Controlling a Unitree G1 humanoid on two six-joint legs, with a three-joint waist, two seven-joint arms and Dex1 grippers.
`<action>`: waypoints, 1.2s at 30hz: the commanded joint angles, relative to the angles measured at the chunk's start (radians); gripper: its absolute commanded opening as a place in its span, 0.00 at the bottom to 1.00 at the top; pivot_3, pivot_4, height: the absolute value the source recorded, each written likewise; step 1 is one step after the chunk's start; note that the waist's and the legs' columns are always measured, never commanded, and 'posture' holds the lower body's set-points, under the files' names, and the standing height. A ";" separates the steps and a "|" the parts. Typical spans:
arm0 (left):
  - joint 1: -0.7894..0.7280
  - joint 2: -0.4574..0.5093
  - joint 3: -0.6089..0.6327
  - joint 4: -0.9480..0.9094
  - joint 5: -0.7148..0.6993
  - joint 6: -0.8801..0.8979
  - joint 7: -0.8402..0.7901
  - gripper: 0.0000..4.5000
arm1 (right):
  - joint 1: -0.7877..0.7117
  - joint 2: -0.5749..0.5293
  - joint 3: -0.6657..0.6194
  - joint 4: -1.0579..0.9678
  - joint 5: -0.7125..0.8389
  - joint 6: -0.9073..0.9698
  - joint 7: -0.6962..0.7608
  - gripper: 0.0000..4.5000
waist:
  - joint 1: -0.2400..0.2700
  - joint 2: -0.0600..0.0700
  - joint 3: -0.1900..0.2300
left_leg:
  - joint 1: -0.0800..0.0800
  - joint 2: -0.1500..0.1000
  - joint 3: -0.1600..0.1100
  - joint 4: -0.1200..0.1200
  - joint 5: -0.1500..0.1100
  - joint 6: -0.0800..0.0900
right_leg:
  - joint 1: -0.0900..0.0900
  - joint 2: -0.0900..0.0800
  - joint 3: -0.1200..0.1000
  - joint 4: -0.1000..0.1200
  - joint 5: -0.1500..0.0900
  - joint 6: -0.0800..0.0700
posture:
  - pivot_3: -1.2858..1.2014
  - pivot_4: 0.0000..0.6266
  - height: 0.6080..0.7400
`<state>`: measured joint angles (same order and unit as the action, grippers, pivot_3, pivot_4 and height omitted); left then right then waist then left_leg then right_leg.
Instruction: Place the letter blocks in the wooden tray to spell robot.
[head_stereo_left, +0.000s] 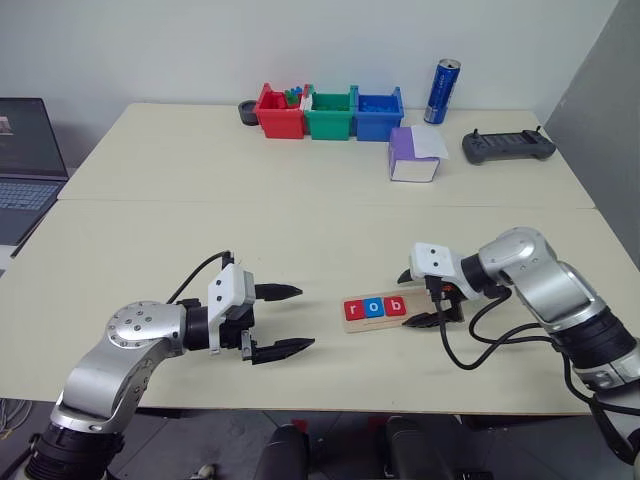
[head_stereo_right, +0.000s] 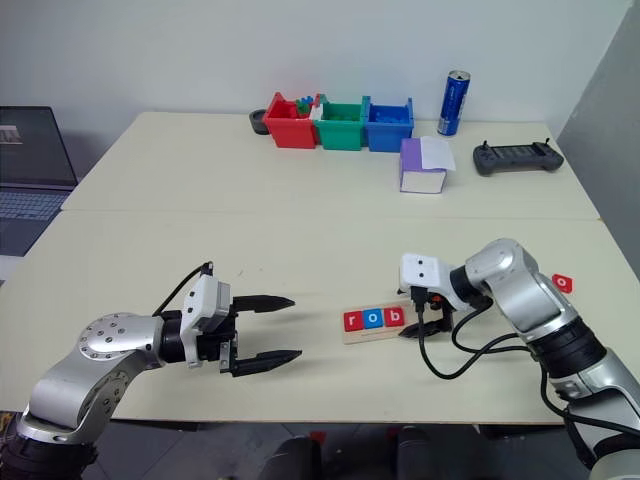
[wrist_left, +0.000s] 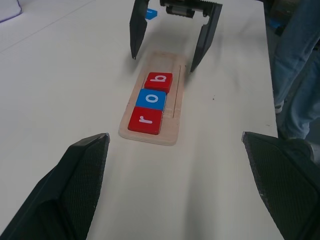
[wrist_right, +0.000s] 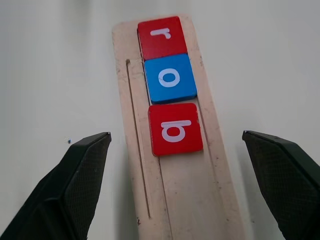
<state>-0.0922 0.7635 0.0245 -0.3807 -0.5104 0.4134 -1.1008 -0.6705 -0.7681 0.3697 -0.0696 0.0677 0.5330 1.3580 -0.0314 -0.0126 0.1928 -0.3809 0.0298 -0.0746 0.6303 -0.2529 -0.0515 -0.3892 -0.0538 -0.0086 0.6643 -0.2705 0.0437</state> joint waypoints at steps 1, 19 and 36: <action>-0.018 0.004 0.004 -0.024 -0.016 0.003 0.000 1.00 | -0.004 -0.021 -0.063 -0.006 0.060 -0.007 0.028 1.00 | 0.000 0.000 0.000 | 0.000 0.000 0.000 0.000 0.000 0.000 | 0.000 0.000 0.000 0.000 0.000 0.000 | 0.52 0.24 1.00; -0.013 0.008 0.008 -0.023 -0.011 0.000 -0.011 1.00 | 0.022 0.030 -0.020 0.155 0.020 -0.108 0.001 0.01 | 0.000 0.000 0.000 | 0.000 0.000 0.000 0.000 0.000 0.000 | 0.000 0.000 0.000 0.000 0.000 0.000 | 0.52 0.24 1.00; -0.002 0.009 0.009 -0.019 -0.007 -0.010 -0.015 1.00 | -0.003 0.077 0.002 0.193 -0.001 -0.125 -0.031 0.01 | -0.001 0.000 0.000 | 0.000 0.000 0.000 0.000 0.000 0.000 | 0.000 0.000 0.000 0.000 0.000 0.000 | 0.52 0.24 1.00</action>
<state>-0.0924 0.7631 0.0243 -0.3805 -0.5099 0.4209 -1.1069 -0.6446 -0.6911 0.3784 0.1333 0.0690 0.4238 1.3296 -0.0320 -0.0126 0.1929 -0.3808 0.0298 -0.0745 0.6303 -0.2528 -0.0516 -0.3894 -0.0537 -0.0086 0.6645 -0.2704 0.0437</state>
